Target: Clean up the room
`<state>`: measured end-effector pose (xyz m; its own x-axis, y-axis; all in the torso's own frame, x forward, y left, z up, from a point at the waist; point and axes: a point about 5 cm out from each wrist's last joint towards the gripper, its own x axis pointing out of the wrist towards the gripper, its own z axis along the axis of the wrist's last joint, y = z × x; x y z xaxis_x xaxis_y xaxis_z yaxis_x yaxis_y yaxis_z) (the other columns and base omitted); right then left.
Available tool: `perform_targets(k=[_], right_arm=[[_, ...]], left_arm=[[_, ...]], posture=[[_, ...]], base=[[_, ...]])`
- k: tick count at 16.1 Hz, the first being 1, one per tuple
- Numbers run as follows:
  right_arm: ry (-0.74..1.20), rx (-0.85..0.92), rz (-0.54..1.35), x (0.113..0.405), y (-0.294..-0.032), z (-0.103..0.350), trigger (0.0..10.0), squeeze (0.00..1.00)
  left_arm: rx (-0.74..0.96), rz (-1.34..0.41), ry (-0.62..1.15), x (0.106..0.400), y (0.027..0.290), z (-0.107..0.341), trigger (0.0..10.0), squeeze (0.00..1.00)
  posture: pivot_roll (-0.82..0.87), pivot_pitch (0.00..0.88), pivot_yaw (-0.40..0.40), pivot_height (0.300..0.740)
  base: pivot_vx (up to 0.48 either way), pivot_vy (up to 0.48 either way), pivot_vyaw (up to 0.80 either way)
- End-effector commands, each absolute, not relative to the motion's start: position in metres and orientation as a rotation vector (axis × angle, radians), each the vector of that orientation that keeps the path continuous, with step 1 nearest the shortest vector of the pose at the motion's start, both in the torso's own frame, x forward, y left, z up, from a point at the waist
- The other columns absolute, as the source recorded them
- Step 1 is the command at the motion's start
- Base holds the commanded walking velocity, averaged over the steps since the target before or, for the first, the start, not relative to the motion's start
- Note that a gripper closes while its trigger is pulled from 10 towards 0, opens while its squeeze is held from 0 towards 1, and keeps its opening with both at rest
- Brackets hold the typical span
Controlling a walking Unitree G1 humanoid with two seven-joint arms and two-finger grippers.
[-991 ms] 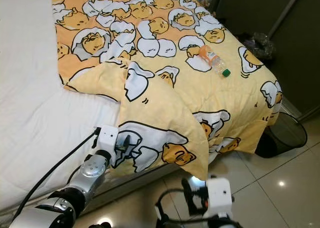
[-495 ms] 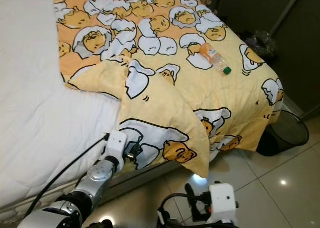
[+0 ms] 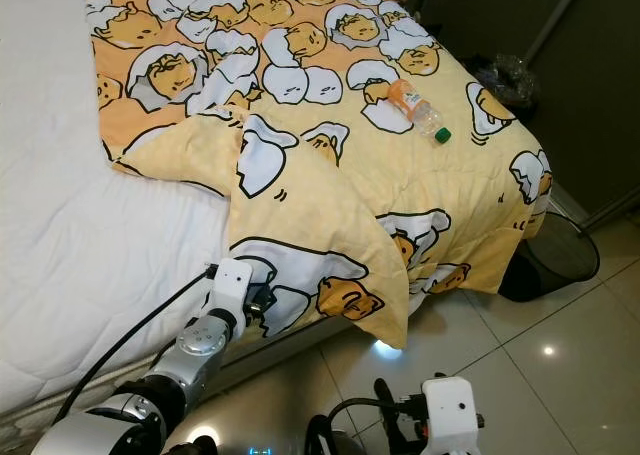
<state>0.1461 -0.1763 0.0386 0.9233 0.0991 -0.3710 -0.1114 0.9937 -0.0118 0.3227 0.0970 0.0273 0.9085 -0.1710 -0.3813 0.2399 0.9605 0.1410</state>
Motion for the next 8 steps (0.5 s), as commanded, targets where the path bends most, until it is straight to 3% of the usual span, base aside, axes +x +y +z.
perform_targets(k=[1, 8], right_arm=[[0.396, -0.040, 0.097, 0.145, -0.177, 0.036, 10.0, 0.00], [0.356, -0.031, 0.065, 0.169, -0.178, 0.035, 10.0, 0.00]], left_arm=[[0.163, -0.226, 0.434, 0.316, 0.095, 0.019, 0.0, 0.00], [0.248, -0.261, 0.498, 0.307, 0.105, 0.006, 0.0, 0.00]], posture=[[-0.19, 0.236, -0.084, 0.740], [-0.15, 0.199, -0.045, 0.740]], base=[[0.000, 0.000, 0.00], [0.000, 0.000, 0.00]])
